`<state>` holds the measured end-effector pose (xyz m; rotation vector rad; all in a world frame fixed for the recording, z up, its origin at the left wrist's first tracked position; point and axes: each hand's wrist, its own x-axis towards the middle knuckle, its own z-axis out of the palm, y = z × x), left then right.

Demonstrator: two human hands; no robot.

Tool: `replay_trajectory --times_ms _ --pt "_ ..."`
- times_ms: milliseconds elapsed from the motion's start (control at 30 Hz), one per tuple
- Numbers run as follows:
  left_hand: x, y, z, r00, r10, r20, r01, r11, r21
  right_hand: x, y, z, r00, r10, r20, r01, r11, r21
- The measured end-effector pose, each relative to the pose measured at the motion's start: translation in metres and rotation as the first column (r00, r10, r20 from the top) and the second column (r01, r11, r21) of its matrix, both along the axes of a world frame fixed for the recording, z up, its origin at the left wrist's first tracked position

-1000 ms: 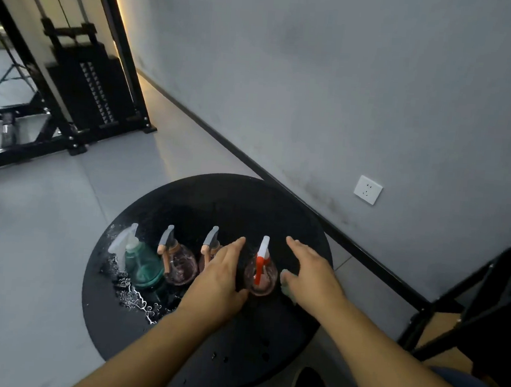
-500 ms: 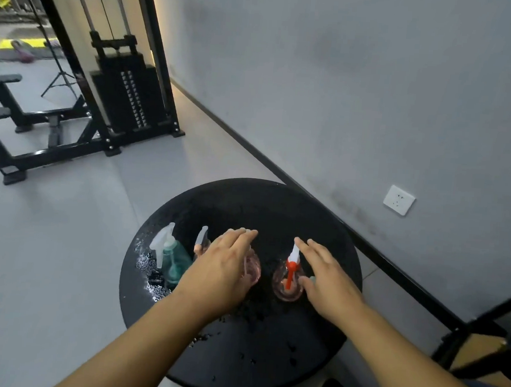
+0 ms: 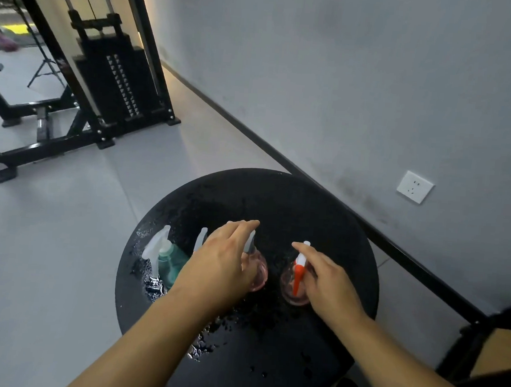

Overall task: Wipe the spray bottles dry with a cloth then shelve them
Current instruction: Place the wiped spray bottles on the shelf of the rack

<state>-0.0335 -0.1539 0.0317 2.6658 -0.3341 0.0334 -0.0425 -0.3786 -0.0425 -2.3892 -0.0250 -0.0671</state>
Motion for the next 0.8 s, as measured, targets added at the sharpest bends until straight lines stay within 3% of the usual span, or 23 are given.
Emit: replay_trajectory --times_ms 467,800 --pt "-0.003 0.004 -0.001 1.000 0.011 0.005 -0.012 0.998 0.054 -0.002 0.004 0.024 0.996 -0.047 0.070 0.037 0.990 0.134" --pt "-0.029 -0.002 0.022 0.999 0.003 0.054 -0.004 1.000 0.013 -0.019 -0.008 0.069 0.994 -0.047 0.102 0.035 0.992 0.121"
